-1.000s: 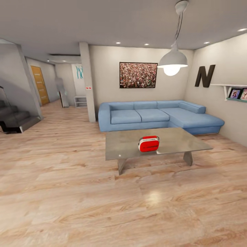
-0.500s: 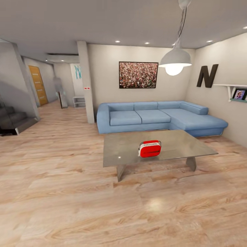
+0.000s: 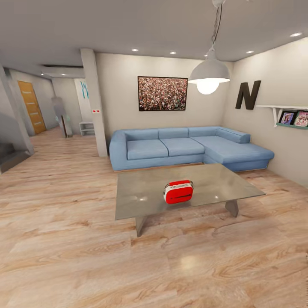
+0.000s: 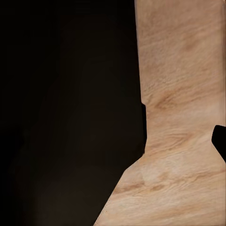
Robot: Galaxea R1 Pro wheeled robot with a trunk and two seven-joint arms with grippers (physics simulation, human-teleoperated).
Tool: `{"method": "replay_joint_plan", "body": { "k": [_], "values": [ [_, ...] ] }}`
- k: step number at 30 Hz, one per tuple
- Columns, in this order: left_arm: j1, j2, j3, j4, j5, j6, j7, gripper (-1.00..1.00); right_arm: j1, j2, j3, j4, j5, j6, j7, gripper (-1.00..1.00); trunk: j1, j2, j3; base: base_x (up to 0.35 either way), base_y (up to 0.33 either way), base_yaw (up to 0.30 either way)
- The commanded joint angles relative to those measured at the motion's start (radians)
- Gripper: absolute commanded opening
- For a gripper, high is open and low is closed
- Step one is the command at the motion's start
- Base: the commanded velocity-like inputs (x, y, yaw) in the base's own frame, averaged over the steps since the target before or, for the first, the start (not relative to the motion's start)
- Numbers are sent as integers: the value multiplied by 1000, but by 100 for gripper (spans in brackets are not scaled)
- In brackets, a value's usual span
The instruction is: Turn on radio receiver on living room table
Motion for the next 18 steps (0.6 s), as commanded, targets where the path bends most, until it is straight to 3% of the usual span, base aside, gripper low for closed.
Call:
{"method": "replay_joint_plan", "body": {
  "k": [1, 12, 18],
  "values": [
    [0, 0, 0, 0, 0, 0, 0, 100, 0, 0, 0, 0, 0, 0, 0, 100, 0, 0, 0, 317, -96, -283],
    [0, -1, 0, 0, -2, 0, 1, 100, 0, 0, 0, 0, 1, -1, 0, 100, 0, 0, 5, 302, -113, -276],
    [0, -1, 0, 0, -1, 0, 1, 100, 0, 2, 0, 0, 2, -1, -7, 100, 0, 0, 5, 284, -155, -68]
  ]
}}
